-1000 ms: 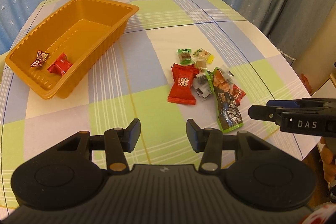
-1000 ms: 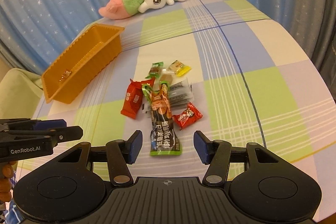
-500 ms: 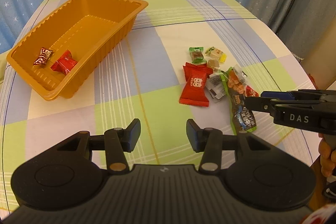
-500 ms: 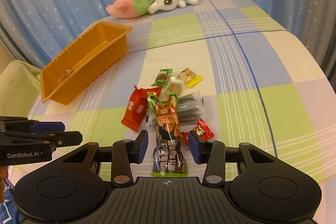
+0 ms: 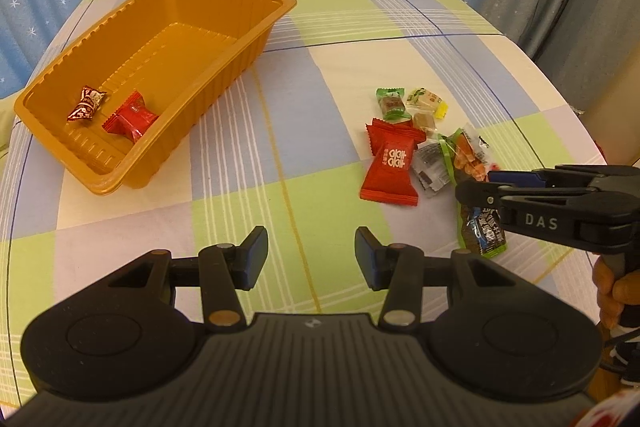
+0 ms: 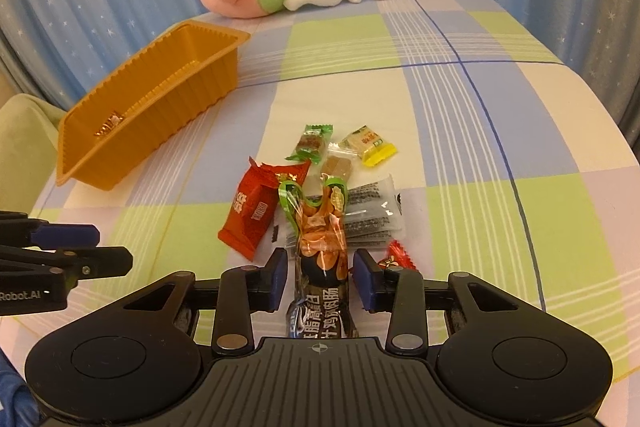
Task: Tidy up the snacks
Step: 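Lower the right gripper onto the long dark snack bar and grasp it, then grasp the red candy pack with the left gripper while the right holds the snack bar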
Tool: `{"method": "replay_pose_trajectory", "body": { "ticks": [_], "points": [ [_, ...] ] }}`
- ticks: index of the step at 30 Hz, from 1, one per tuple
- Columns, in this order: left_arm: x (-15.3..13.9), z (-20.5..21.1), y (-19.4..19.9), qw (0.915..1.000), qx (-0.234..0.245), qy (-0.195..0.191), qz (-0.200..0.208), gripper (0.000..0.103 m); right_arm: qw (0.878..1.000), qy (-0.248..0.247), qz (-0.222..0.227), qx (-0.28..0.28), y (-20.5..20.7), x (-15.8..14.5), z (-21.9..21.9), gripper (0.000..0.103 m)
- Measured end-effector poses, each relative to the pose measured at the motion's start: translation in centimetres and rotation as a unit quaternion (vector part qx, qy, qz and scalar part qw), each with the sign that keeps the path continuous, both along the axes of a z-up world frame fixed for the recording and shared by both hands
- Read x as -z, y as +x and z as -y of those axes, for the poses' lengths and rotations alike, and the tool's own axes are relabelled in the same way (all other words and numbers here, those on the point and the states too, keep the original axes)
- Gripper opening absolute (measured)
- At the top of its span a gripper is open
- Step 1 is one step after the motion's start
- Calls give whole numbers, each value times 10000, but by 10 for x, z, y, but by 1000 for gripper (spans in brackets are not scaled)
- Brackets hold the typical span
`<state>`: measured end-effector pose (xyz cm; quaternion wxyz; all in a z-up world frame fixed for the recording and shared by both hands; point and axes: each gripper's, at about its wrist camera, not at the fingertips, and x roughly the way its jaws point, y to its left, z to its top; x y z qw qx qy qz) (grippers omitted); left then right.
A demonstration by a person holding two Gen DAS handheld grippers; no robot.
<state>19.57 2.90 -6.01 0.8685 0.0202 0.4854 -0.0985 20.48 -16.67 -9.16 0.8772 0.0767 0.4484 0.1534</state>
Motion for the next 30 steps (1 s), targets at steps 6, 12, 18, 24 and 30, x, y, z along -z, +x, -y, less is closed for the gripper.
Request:
{"method": "replay_pose_trajectory", "body": {
  "ticks": [6,12,18,24,30],
  "points": [
    [1,3,4,9999,149,-42,29,44,9999,-106,39,-44,1,2,-2,30],
    [3,10,11,9992,364,-138,68,44,9998,67,122,130,-2,-7,6,30],
    [5,24,21,9966,710,-341,238,44,9980,322,257,484,-6,-26,22,30],
    [14,44,38,9931,1076,-238,398,43,9957,379,224,819,-11,-34,40,30],
    [26,55,56,9918,1201,-274,331,43,9935,367,163,1069,-21,-34,54,30]
  ]
}}
